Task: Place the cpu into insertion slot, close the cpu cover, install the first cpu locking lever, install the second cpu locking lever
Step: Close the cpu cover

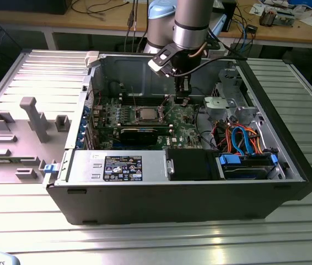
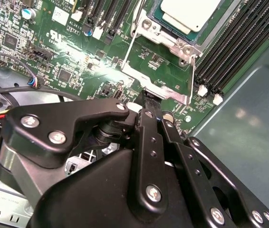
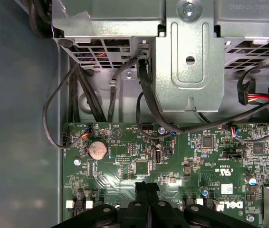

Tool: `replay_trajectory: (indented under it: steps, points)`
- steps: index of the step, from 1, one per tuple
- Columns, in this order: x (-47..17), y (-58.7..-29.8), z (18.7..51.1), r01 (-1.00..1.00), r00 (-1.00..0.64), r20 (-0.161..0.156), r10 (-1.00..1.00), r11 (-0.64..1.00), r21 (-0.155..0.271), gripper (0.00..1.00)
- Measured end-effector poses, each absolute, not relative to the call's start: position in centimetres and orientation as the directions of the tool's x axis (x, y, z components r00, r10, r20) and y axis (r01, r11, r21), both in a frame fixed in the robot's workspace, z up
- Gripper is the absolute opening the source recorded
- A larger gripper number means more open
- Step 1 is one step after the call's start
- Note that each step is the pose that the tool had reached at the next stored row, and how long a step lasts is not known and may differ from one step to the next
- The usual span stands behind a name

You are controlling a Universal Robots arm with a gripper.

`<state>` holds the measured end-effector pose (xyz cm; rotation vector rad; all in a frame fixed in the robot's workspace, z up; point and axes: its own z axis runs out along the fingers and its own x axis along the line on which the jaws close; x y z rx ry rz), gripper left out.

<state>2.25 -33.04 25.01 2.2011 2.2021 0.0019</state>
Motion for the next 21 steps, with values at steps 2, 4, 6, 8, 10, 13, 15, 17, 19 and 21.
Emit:
replay_trajectory:
  steps: [2, 4, 6, 8, 10, 13, 15, 17, 19, 21]
  points:
    - [2.21, -33.04, 25.01, 1.0, 0.0, -0.019, 1.0, 0.001, 0.021, 0.11]
    - [2.18, -33.04, 25.01, 1.0, 0.0, -0.019, 1.0, 0.001, 0.021, 0.11]
    - [2.16, -33.04, 25.01, 1.0, 0.0, -0.019, 1.0, 0.001, 0.021, 0.11]
    - [2.12, -33.04, 25.01, 1.0, 0.0, -0.019, 1.0, 0.001, 0.021, 0.11]
    - [2.09, -33.04, 25.01, 1.0, 0.0, -0.019, 1.0, 0.001, 0.021, 0.11]
    - [1.93, -33.04, 25.01, 1.0, 0.0, -0.019, 1.0, 0.001, 0.021, 0.11]
    - [1.88, -33.04, 25.01, 1.0, 0.0, -0.019, 1.0, 0.001, 0.021, 0.11]
    - [1.84, -33.04, 25.0, 1.0, 0.0, -0.019, 1.0, 0.001, 0.021, 0.11]
    - [1.78, -33.04, 25.0, 1.0, 0.0, -0.019, 1.0, 0.001, 0.021, 0.11]
    - [1.56, -33.04, 25.0, 1.0, 0.0, -0.019, 1.0, 0.001, 0.021, 0.11]
